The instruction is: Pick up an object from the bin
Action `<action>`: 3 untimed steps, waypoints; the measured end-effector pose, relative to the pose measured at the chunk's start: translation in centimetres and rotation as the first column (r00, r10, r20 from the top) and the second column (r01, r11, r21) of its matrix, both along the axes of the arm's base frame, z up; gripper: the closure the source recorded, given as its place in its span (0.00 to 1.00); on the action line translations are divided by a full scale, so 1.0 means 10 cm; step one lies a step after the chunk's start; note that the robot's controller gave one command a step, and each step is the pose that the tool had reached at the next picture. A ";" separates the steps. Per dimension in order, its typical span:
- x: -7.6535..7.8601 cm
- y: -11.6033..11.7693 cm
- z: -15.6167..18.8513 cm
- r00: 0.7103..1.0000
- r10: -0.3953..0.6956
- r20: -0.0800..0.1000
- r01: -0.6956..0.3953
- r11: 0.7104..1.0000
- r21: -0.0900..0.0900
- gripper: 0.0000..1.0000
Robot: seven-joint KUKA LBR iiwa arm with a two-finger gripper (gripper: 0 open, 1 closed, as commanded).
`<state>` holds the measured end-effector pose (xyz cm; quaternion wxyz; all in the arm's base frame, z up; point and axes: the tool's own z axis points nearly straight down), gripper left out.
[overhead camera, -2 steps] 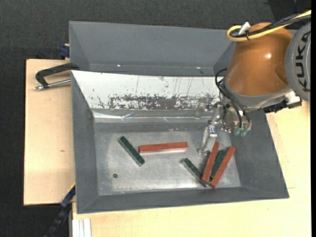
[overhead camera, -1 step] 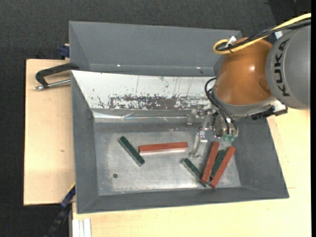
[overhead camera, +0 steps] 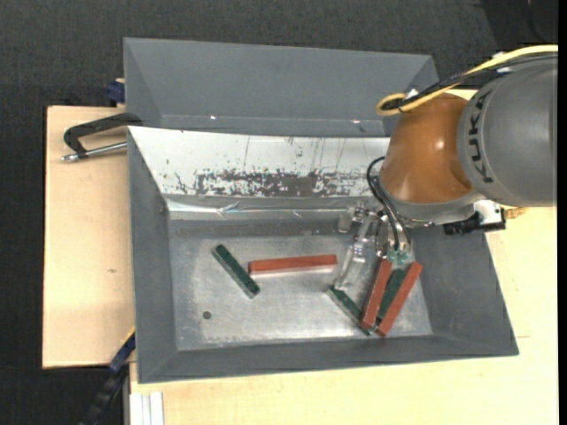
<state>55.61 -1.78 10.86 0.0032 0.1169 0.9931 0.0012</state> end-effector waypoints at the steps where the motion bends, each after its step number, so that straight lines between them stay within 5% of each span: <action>1: 0.04 0.12 -0.30 0.999 -0.034 -0.009 0.034 0.999 -0.002 0.00; 2: -0.26 0.21 -0.38 0.999 -0.052 -0.007 0.052 0.999 0.000 1.00; 3: -0.26 0.21 -0.38 0.999 -0.051 -0.006 0.051 0.999 0.000 1.00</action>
Offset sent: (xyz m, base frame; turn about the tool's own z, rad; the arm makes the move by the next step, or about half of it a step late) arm -0.0268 0.0199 -0.0386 0.0524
